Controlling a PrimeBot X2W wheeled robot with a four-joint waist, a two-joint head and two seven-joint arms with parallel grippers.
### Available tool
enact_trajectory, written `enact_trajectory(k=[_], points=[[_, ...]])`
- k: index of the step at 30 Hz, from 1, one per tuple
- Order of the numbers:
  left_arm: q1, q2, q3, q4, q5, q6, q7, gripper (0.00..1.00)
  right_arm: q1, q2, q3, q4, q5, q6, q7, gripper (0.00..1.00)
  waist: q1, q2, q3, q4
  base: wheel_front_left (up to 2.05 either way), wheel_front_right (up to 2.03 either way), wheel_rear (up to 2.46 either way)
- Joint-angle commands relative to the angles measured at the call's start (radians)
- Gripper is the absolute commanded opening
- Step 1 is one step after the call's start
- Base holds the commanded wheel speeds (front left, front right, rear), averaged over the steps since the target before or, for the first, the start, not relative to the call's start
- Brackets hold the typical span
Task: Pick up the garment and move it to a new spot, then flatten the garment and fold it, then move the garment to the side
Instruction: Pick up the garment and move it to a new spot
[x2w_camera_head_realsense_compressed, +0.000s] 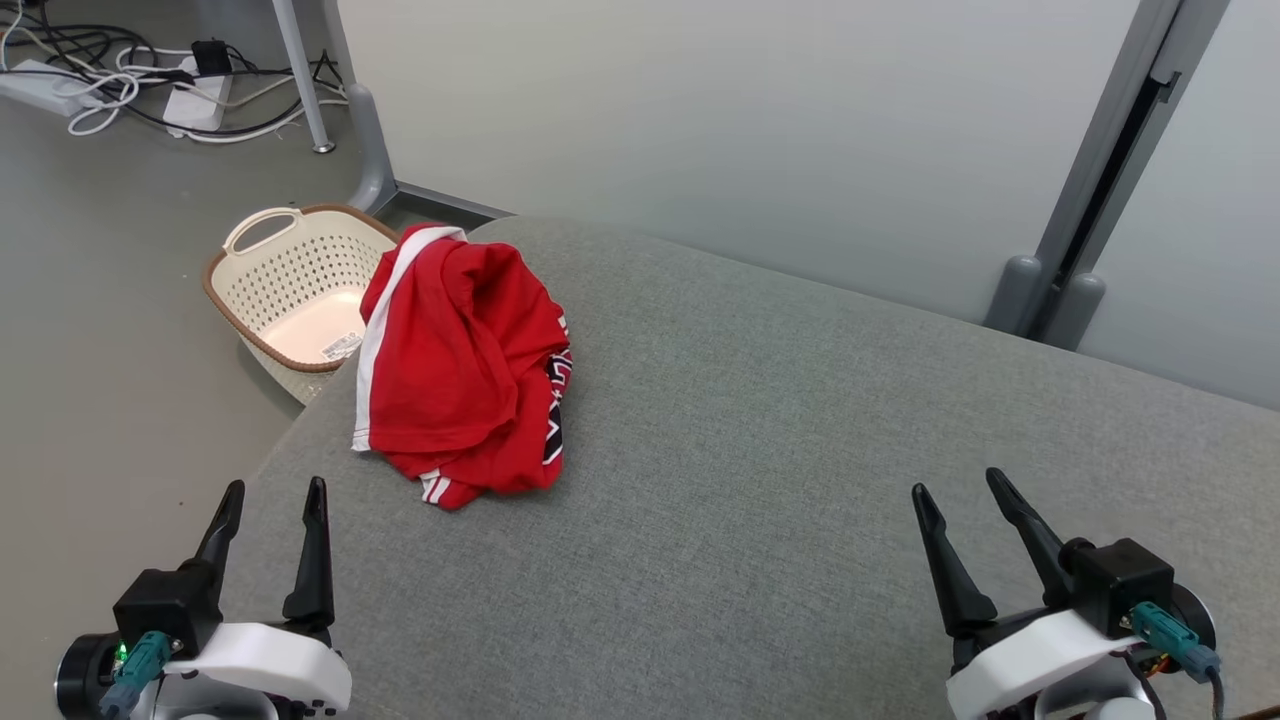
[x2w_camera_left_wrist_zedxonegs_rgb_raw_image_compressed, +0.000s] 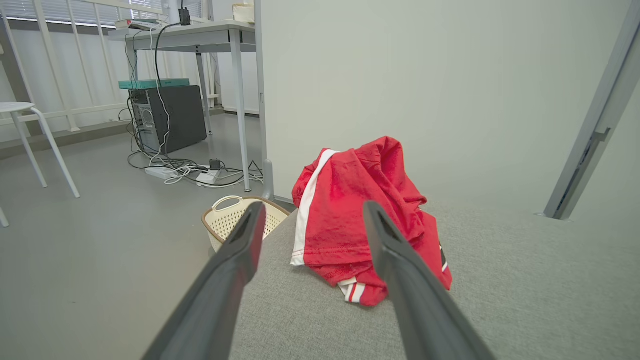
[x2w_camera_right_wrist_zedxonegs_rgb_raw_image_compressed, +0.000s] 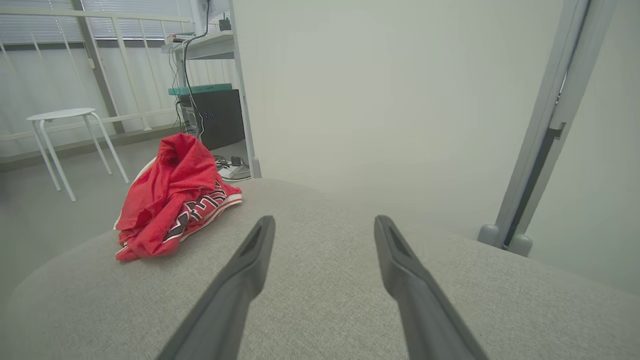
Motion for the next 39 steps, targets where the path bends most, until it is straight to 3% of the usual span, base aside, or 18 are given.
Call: enact_trajectory(k=[1, 9, 18, 21, 28, 39], points=[[0.007, 0.0, 0.007, -0.014, -0.007, 0.003, 0.0, 1.0, -0.018, -0.011, 0.005, 0.009, 0.009, 0.002, -0.003, 1.0, 0.0, -0.0001, 0.009, 0.008, 0.0, 0.0, 0.0], [0.009, -0.011, 0.012, -0.031, -0.001, 0.005, 0.0, 1.0, -0.035, -0.026, 0.019, 0.031, 0.018, 0.002, -0.012, 1.0, 0.0, -0.0001, 0.012, 0.01, 0.0, 0.0, 0.0], [-0.073, -0.016, -0.052, 0.035, 0.013, -0.027, 0.012, 1.0, -0.016, -0.032, -0.003, 0.024, 0.018, 0.002, -0.008, 1.0, 0.0, -0.0001, 0.028, 0.02, 0.0, 0.0, 0.0], [-0.147, -0.023, -0.096, 0.106, 0.005, -0.042, 0.046, 1.0, 0.004, -0.03, -0.023, 0.002, 0.008, 0.002, 0.002, 1.0, 0.0, -0.0001, 0.044, 0.021, 0.0, 0.0, 0.0], [-0.375, -0.037, -0.133, 0.315, -0.06, -0.057, 0.095, 1.0, -0.045, -0.073, -0.017, -0.095, -0.01, 0.001, 0.069, 1.0, 0.0, -0.0001, 0.192, -0.072, 0.0, 0.0, 0.0], [-0.648, -0.013, -0.161, 0.68, -0.197, -0.061, 0.182, 1.0, -0.092, -0.113, -0.034, -0.156, -0.012, 0.001, 0.104, 1.0, 0.0, -0.0001, 0.317, -0.146, 0.0, 0.0, 0.0]])
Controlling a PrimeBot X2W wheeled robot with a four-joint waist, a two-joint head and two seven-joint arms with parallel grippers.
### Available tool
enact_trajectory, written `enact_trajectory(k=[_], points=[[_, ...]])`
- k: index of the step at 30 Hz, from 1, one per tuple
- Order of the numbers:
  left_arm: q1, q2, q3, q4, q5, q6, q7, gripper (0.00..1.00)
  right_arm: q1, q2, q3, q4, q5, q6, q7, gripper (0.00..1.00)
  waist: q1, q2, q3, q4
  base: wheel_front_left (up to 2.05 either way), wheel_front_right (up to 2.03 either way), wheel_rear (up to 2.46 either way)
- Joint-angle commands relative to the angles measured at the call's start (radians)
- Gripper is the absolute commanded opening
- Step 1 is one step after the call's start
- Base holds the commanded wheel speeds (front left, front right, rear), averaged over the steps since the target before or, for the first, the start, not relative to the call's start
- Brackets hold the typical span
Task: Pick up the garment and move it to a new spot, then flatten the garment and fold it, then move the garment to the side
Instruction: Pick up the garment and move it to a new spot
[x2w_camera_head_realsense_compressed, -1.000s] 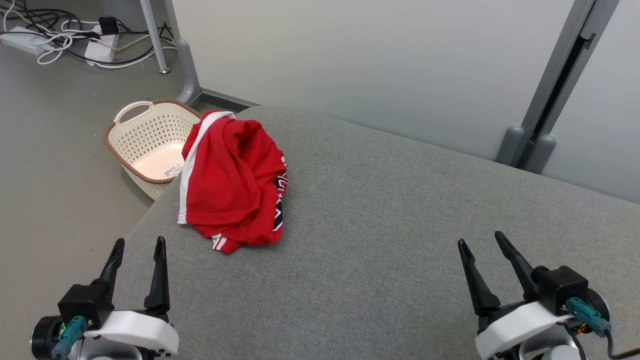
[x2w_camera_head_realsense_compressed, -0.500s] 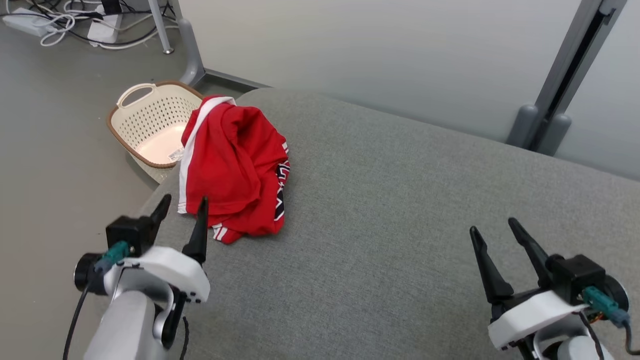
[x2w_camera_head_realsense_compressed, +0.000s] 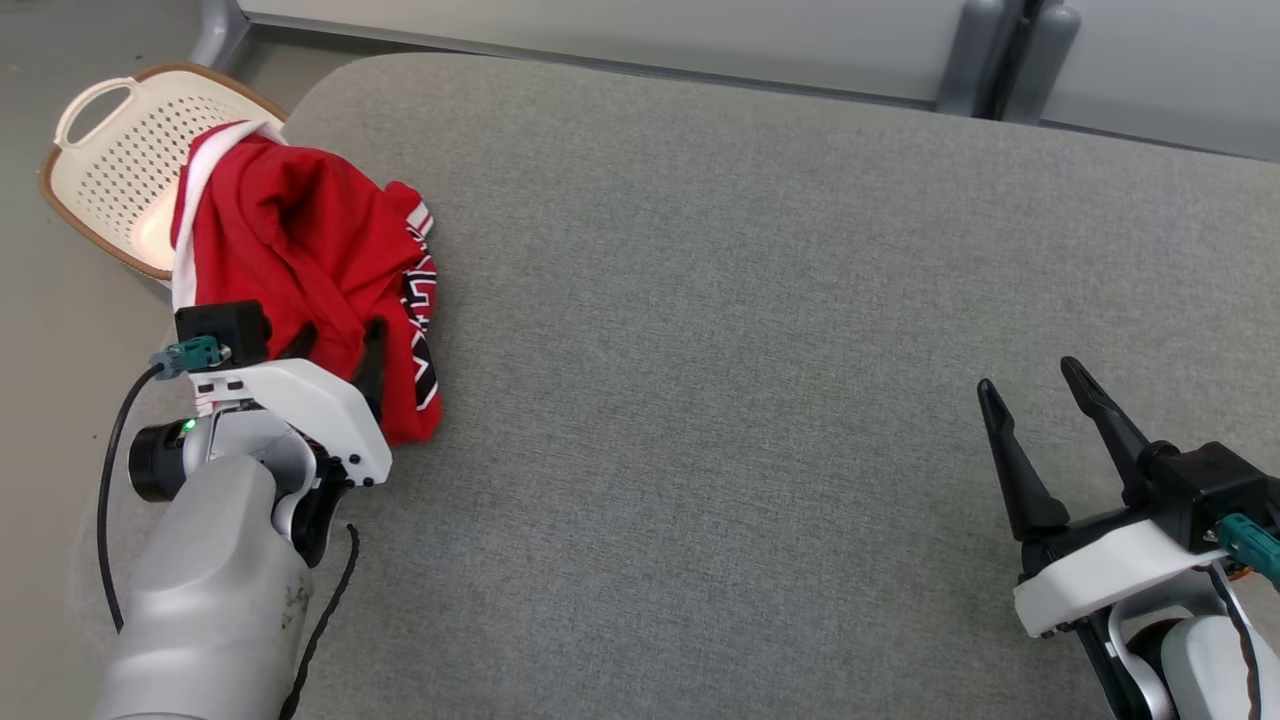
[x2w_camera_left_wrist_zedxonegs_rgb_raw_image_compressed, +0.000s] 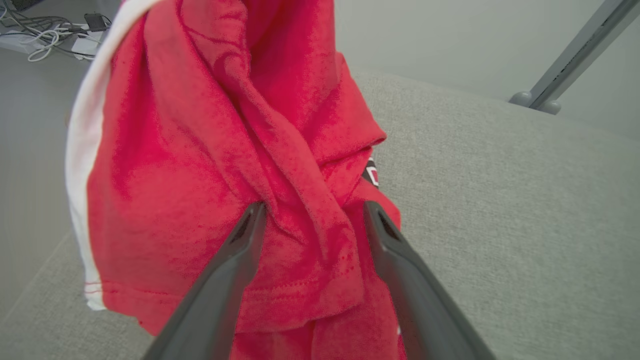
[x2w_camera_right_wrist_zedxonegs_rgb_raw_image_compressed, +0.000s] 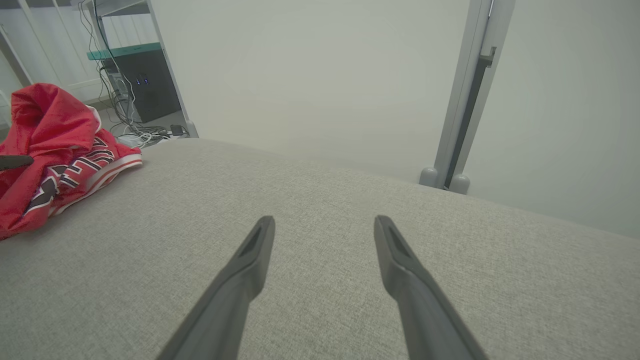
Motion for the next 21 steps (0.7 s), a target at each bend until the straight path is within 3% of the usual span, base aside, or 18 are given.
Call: enact_trajectory(k=[1, 2, 3, 4, 13, 17, 19, 21], points=[[-0.026, 0.012, -0.003, 0.029, -0.019, -0.001, 0.009, 1.0, -0.014, -0.006, -0.004, -0.005, 0.0, 0.0, 0.002, 1.0, 0.0, 0.0, 0.03, -0.025, 0.0, 0.0, 0.0], [-0.037, 0.017, -0.003, 0.05, -0.029, -0.001, 0.015, 0.9, -0.018, -0.006, -0.004, -0.005, 0.001, 0.0, 0.001, 1.0, 0.0, 0.0, 0.032, -0.026, 0.0, 0.0, 0.0], [-0.048, 0.023, -0.003, 0.068, -0.035, -0.001, 0.013, 0.73, -0.02, -0.007, -0.005, -0.004, 0.002, 0.0, -0.001, 1.0, 0.0, 0.0, 0.033, -0.027, 0.0, 0.0, 0.0], [-0.058, 0.029, -0.002, 0.079, -0.04, -0.001, -0.005, 0.0, -0.021, -0.006, -0.006, -0.002, 0.003, 0.0, -0.003, 1.0, 0.0, 0.0, 0.033, -0.027, 0.0, 0.0, 0.0], [-0.044, 0.079, -0.016, 0.107, -0.02, 0.01, -0.168, 0.0, 0.011, 0.023, -0.018, 0.032, 0.008, 0.0, -0.037, 1.0, 0.0, 0.0, -0.05, -0.013, 0.0, 0.0, 0.0], [-0.021, 0.099, -0.012, 0.046, -0.002, 0.025, -0.18, 0.0, 0.029, 0.039, -0.025, 0.039, 0.005, 0.0, -0.046, 1.0, 0.0, 0.0, -0.09, -0.011, 0.0, 0.0, 0.0], [0.03, 0.115, 0.01, -0.087, 0.016, 0.047, -0.181, 0.0, 0.05, 0.052, -0.036, 0.049, 0.005, 0.0, -0.055, 1.0, 0.0, 0.0, -0.135, -0.01, 0.0, 0.0, 0.0], [0.058, 0.117, 0.012, -0.131, 0.029, 0.055, -0.181, 0.0, 0.059, 0.058, -0.037, 0.053, 0.005, 0.0, -0.057, 1.0, 0.0, 0.0, -0.152, -0.011, 0.0, 0.0, 0.0]])
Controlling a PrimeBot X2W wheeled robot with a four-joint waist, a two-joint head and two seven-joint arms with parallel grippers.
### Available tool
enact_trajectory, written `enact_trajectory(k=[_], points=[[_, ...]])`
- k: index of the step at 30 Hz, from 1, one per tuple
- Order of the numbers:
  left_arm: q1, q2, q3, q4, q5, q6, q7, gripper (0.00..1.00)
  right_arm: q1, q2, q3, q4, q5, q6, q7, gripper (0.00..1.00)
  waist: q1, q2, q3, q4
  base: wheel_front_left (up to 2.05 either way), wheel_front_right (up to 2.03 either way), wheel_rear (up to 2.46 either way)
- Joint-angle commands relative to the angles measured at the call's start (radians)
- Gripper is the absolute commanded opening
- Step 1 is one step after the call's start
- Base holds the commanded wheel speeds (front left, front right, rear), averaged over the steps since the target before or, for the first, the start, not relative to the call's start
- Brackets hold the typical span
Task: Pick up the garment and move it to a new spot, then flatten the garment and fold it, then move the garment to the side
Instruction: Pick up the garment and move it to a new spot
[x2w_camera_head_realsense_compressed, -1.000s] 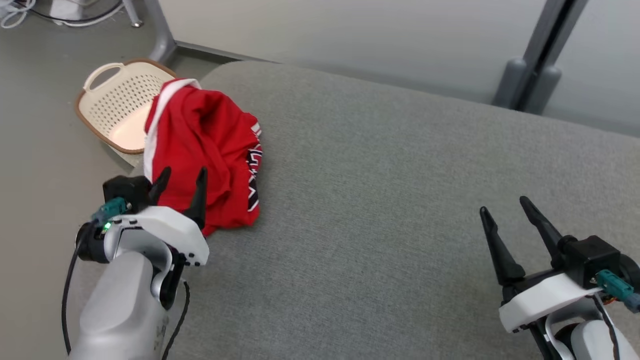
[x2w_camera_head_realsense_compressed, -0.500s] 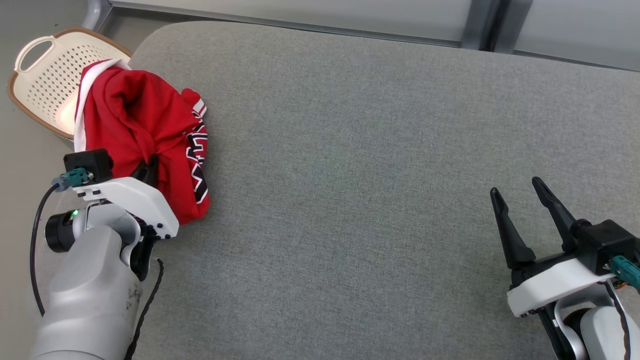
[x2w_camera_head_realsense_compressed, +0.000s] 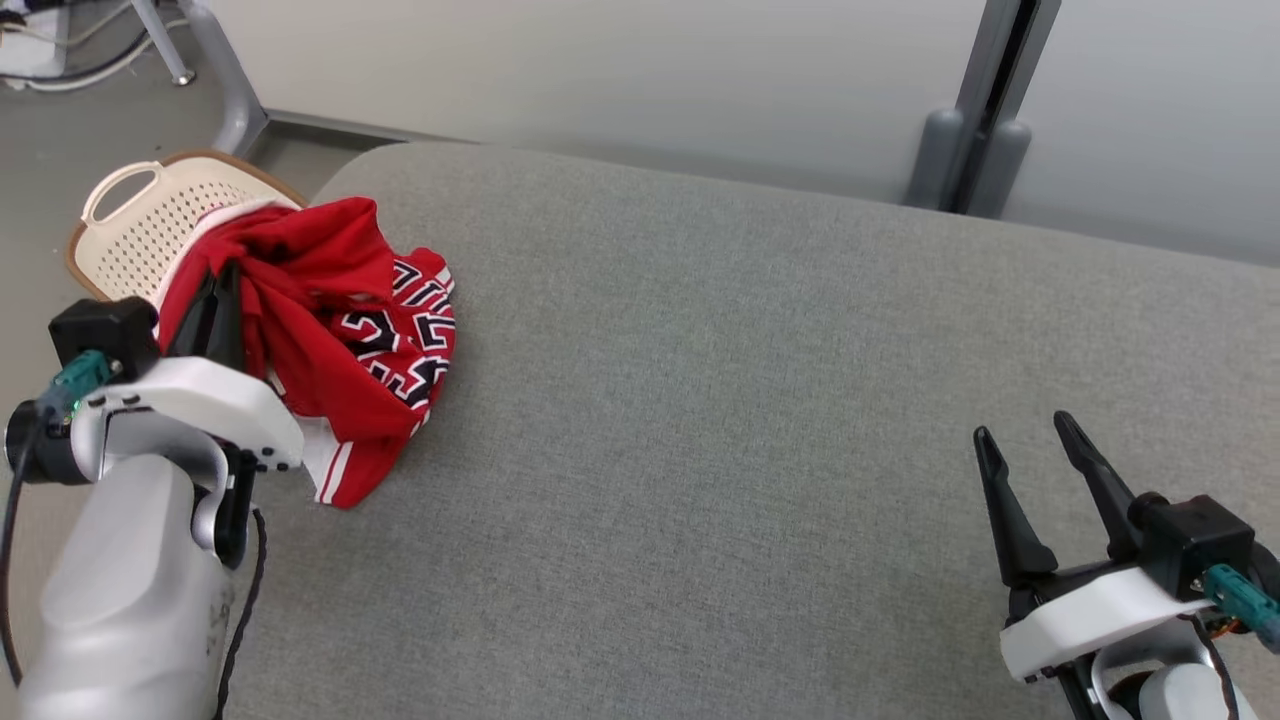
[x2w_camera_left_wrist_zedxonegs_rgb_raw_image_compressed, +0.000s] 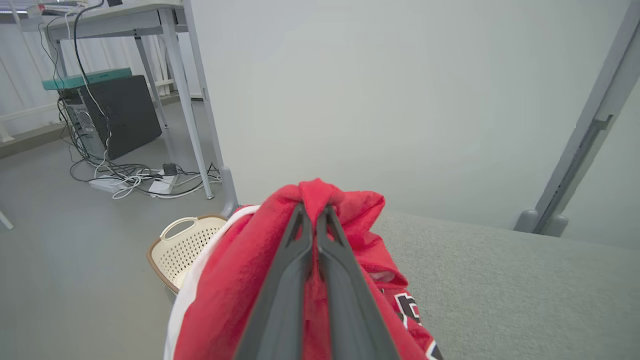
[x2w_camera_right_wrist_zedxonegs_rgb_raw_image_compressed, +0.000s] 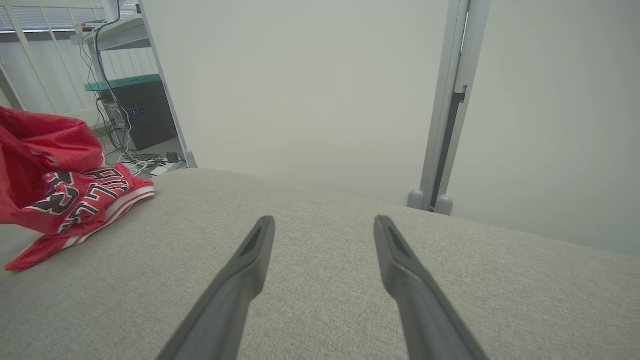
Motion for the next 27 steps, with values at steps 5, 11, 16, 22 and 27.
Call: enact_trajectory(k=[5, 11, 16, 22, 27], points=[[0.134, 0.012, 0.009, -0.173, 0.041, 0.025, -0.004, 0.0, 0.046, 0.022, -0.01, 0.012, 0.001, 0.0, -0.019, 1.0, 0.0, -0.0001, -0.096, -0.018, 0.0, 0.0, 0.0], [0.301, -0.011, -0.013, -0.421, 0.056, 0.043, -0.003, 0.0, 0.078, 0.042, -0.017, 0.003, -0.004, 0.0, -0.016, 1.0, 0.0, -0.0001, -0.131, -0.071, 0.0, 0.0, 0.0], [0.401, -0.045, -0.076, -0.604, 0.06, 0.037, 0.05, 0.0, 0.08, 0.043, -0.015, -0.01, -0.005, 0.0, -0.008, 1.0, 0.0, -0.0001, -0.124, -0.149, 0.0, 0.0, 0.0], [0.428, -0.1, -0.184, -0.73, 0.074, 0.016, 0.12, 0.0, 0.063, 0.04, -0.015, -0.031, -0.008, 0.0, 0.002, 1.0, 0.0, -0.0001, -0.081, -0.279, 0.0, 0.0, 0.0], [0.365, -0.136, -0.278, -0.757, 0.078, -0.006, 0.143, 0.0, 0.026, 0.037, -0.011, -0.038, -0.001, 0.0, -0.006, 1.0, 0.0, -0.0001, -0.006, -0.402, 0.0, 0.0, 0.0]])
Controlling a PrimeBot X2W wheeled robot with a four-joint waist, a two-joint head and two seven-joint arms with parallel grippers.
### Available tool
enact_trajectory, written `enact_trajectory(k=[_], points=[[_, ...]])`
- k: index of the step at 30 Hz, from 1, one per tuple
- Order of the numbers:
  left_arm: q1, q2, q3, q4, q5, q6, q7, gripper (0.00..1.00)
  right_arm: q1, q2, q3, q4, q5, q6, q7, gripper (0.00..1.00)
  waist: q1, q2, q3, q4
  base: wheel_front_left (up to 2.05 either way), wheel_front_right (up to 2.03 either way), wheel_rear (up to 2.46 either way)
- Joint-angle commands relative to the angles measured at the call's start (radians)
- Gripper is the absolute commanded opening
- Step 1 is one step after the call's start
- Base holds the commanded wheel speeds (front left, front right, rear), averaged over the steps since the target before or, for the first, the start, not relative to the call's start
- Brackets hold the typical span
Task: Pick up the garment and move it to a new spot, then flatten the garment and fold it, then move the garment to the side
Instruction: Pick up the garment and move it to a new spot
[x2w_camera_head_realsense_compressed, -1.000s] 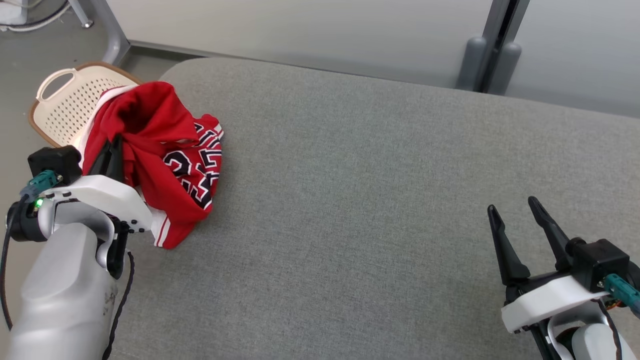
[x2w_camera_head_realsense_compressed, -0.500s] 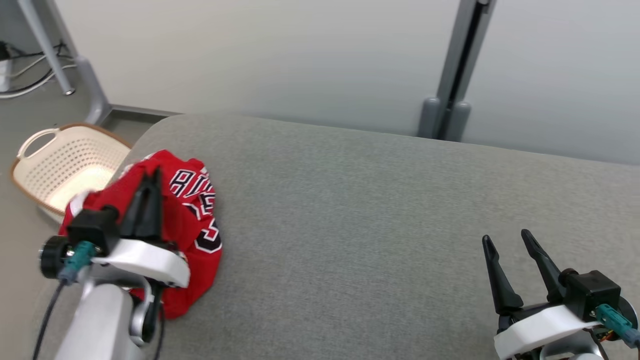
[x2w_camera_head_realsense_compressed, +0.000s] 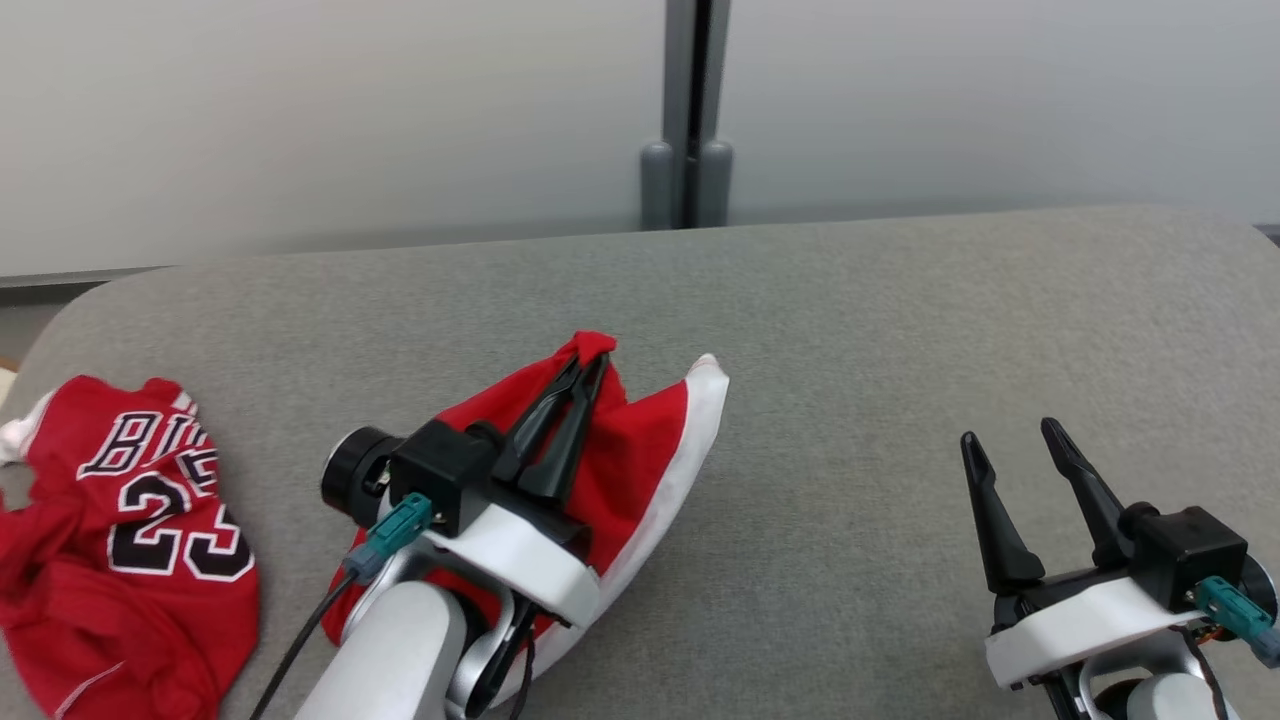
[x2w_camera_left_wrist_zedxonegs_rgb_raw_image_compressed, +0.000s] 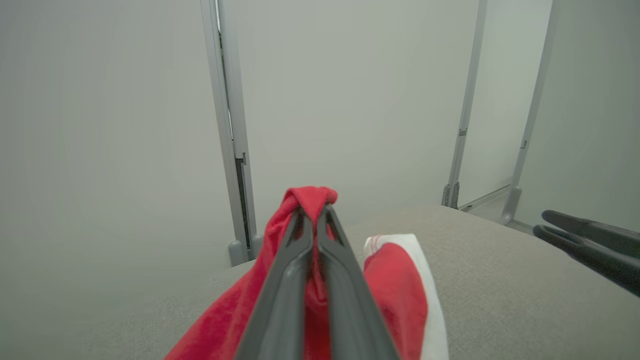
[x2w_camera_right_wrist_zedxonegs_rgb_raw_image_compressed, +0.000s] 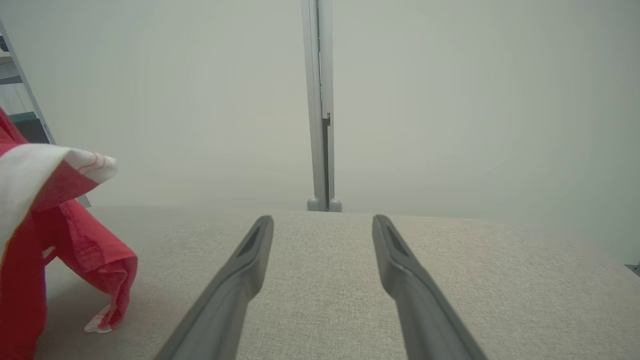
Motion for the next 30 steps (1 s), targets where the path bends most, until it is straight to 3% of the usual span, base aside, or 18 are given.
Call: enact_trajectory(k=[1, 11, 20, 21, 22, 23, 30], points=[[-0.049, -0.007, -0.03, 0.003, 0.003, -0.013, -0.001, 0.0, -0.022, -0.005, 0.0, 0.001, 0.006, 0.0, -0.01, 1.0, 0.0, -0.0001, 0.087, -0.121, 0.0, 0.0, 0.0], [-0.265, -0.032, -0.187, 0.09, 0.006, -0.034, 0.008, 0.0, -0.087, 0.023, -0.003, 0.027, 0.02, 0.0, -0.057, 1.0, 0.0, -0.0001, 0.263, -0.343, 0.0, 0.0, 0.0], [-0.344, -0.034, -0.262, 0.287, -0.043, -0.046, 0.052, 0.0, -0.113, 0.047, -0.005, 0.072, 0.031, 0.0, -0.106, 1.0, 0.0, -0.0001, 0.339, -0.38, 0.0, 0.0, 0.0], [-0.35, -0.035, -0.268, 0.312, -0.046, -0.047, 0.052, 0.2, -0.117, 0.049, -0.004, 0.078, 0.031, 0.0, -0.111, 1.0, 0.0, -0.0001, 0.342, -0.378, 0.0, 0.0, 0.0], [-0.358, -0.035, -0.272, 0.332, -0.051, -0.049, 0.047, 0.5, -0.121, 0.051, -0.003, 0.083, 0.032, 0.0, -0.112, 1.0, 0.0, -0.0001, 0.343, -0.375, 0.0, 0.0, 0.0], [-0.364, -0.035, -0.277, 0.35, -0.054, -0.05, 0.041, 1.0, -0.125, 0.053, -0.002, 0.087, 0.032, 0.0, -0.116, 1.0, 0.0, -0.0001, 0.344, -0.37, 0.0, 0.0, 0.0], [-0.35, -0.037, -0.282, 0.364, -0.086, -0.047, -0.081, 1.0, -0.14, 0.043, -0.001, 0.11, 0.021, 0.0, -0.127, 1.0, 0.0, -0.0001, 0.299, -0.306, 0.0, 0.0, 0.0]])
